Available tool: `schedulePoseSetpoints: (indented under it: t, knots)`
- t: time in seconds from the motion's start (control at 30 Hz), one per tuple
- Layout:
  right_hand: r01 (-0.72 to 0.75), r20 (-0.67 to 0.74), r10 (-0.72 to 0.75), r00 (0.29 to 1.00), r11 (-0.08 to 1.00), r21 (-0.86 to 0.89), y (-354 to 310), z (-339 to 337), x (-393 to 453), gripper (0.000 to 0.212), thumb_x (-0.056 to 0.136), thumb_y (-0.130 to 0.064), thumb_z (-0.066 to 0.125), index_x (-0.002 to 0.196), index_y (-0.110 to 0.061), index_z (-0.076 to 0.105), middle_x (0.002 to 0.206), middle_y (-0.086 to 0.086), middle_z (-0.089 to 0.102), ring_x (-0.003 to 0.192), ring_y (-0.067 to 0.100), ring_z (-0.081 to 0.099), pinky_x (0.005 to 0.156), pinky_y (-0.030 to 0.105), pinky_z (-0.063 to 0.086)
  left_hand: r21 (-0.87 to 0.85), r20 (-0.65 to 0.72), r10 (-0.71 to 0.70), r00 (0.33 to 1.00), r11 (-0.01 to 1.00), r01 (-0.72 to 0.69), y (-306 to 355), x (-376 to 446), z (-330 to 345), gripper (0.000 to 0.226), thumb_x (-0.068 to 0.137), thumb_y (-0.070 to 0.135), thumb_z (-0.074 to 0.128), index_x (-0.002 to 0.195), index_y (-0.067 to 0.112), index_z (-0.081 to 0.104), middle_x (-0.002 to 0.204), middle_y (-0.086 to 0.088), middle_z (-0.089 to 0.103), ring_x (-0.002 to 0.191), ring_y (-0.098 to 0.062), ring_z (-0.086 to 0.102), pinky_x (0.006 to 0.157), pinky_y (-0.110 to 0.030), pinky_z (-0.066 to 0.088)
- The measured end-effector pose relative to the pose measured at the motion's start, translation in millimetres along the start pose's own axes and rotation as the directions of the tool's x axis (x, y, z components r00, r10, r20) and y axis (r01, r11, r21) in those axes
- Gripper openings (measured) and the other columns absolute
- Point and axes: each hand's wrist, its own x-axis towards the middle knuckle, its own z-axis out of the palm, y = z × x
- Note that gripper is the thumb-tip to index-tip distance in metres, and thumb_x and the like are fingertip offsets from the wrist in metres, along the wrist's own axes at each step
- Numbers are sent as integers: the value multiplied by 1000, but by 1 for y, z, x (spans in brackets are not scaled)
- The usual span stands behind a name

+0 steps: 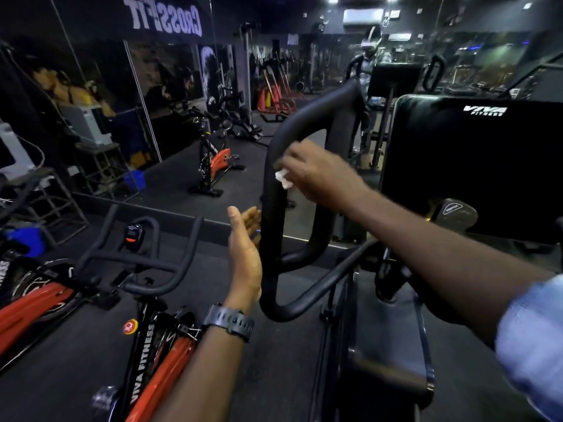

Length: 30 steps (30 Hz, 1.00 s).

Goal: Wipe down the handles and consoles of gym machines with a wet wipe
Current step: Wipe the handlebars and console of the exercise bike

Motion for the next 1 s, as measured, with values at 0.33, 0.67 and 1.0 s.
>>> schedulePoseSetpoints:
  t: [0.33, 0.67, 1.0]
  knots:
    - [-143, 385, 25, 923, 949, 280, -120, 83, -123, 30, 96, -25, 41, 96, -8, 66, 97, 12, 61, 81, 34, 64, 50, 37, 41, 65, 2, -45, 999, 997, 45, -27, -4, -15, 75, 96, 63, 18, 131, 13, 60, 129, -3, 66, 120, -14, 61, 105, -31, 45]
    - [82, 1, -89, 996, 929, 361, -150, 148, -151, 9, 95, -17, 62, 99, -12, 69, 95, 3, 60, 85, 27, 57, 68, 40, 49, 214, 57, -170, 984, 964, 155, -50, -21, -39, 72, 95, 63, 13, 132, 22, 60, 128, 8, 66, 120, -3, 59, 104, -25, 41]
    - [-541, 96, 772, 629, 346, 766, -205, 145, -153, 16, 94, -13, 55, 99, -10, 70, 103, 2, 57, 93, 8, 57, 80, 14, 42, 240, 47, -154, 987, 961, 138, -92, -34, -46, 66, 101, 65, 21, 141, 24, 55, 137, 1, 64, 132, -17, 55, 115, -42, 37]
